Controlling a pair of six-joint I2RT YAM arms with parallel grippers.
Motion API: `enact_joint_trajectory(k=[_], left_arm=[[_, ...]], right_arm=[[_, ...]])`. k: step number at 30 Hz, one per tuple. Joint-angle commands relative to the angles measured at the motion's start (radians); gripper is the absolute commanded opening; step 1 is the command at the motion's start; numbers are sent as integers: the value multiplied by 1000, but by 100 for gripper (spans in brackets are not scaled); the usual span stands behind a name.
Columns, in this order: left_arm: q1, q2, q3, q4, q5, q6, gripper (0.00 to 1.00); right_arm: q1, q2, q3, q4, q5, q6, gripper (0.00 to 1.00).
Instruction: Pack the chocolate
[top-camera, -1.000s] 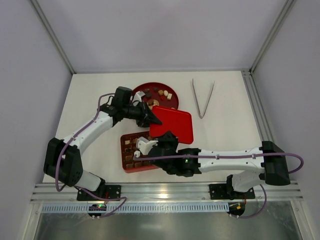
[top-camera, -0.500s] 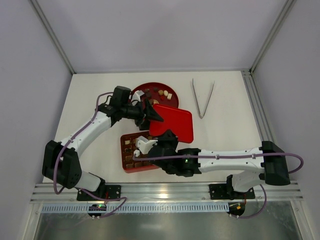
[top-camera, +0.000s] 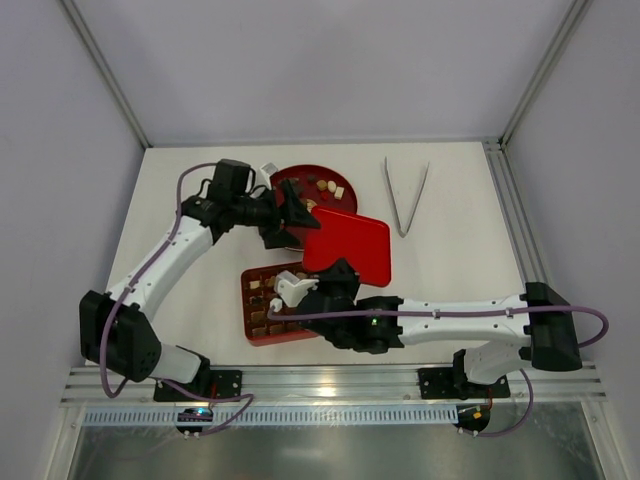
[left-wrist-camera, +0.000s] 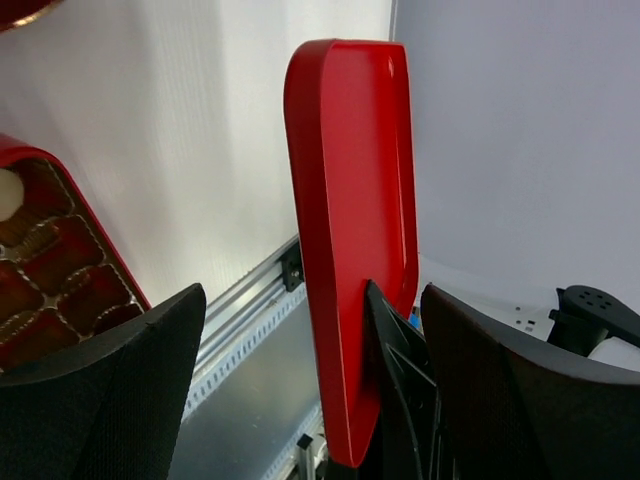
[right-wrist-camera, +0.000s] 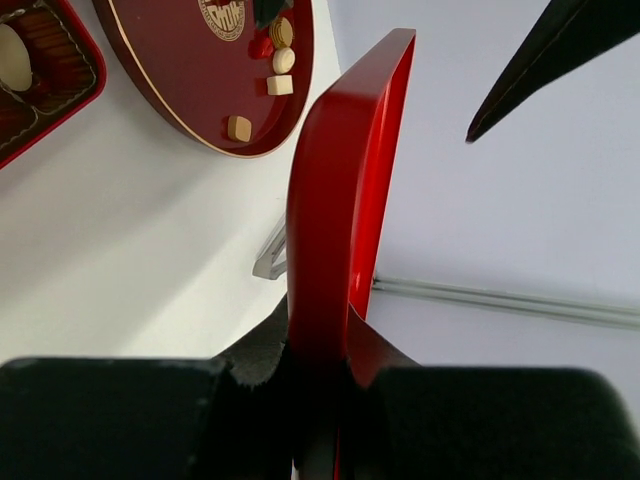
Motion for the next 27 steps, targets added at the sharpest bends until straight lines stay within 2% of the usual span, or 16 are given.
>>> enact_joint_trajectory(k=[1,9,11,16,17,20,22,23,25,26,27], left_arm=[[32,-36,47,-49,-43,77,86],[149,-27,99,-129,-83,177,86],[169,-36,116,-198,-161,214,86],[215,-100,93,-344,-472,236,80],[219,-114,58,-374,-580,233,73],[255,-188,-11,-408,-755,197,57],[276,-234,-84,-413,-794,174,44],[290,-243,-106,-415,-805,165,38],[298,-257,-187,-413,-819,138,27],[301,-260,-219,-410,-819,128,17],[302,-265,-248,-407,-807,119,15]], right_arm=[[1,-60,51,-35,51,41,4],[-11,-88,57,-137,46,138,4],[-28,-105,72,-203,26,203,4],[-125,-141,209,-370,-211,398,4],[-178,-155,227,-406,-249,446,4],[-266,-189,273,-420,-444,501,4],[-367,-233,281,-407,-573,543,4],[-398,-247,281,-397,-695,559,4],[-488,-279,278,-377,-799,610,4],[-525,-284,278,-360,-908,637,4],[-556,-290,263,-348,-957,656,4]])
